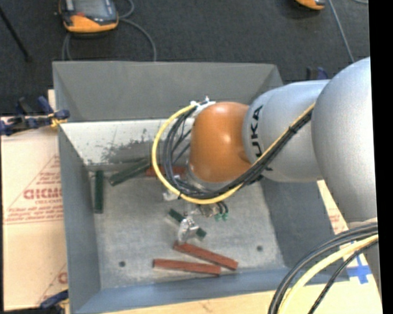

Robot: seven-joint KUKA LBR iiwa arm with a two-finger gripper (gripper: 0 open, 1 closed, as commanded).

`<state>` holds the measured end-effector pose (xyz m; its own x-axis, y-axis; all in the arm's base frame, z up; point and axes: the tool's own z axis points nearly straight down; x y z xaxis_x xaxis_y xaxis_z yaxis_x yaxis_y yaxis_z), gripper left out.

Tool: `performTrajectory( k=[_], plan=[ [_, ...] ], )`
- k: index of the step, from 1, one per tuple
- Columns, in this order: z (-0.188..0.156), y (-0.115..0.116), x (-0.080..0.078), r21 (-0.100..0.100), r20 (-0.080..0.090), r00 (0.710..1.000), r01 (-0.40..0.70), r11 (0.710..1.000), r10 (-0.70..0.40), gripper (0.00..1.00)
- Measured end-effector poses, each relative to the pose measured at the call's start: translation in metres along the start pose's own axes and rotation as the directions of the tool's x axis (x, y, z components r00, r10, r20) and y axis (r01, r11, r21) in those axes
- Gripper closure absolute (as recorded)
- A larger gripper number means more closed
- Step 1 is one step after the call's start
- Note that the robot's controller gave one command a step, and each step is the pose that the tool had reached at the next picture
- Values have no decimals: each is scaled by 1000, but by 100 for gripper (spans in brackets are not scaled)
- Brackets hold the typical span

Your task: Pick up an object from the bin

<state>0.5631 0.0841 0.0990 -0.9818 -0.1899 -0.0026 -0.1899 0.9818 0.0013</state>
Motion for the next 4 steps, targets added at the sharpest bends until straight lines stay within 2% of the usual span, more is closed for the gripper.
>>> performTrajectory(
  k=[1,2,3,4],
  plan=[
    [18,-49,-33,-3,-4,983,181,983,-181,100],
    [18,-49,-33,-3,-4,983,181,983,-181,100],
    [18,-45,-44,-3,-16,953,304,953,-304,100],
    [18,-43,-50,-4,-19,925,379,926,-379,100]
  ],
)
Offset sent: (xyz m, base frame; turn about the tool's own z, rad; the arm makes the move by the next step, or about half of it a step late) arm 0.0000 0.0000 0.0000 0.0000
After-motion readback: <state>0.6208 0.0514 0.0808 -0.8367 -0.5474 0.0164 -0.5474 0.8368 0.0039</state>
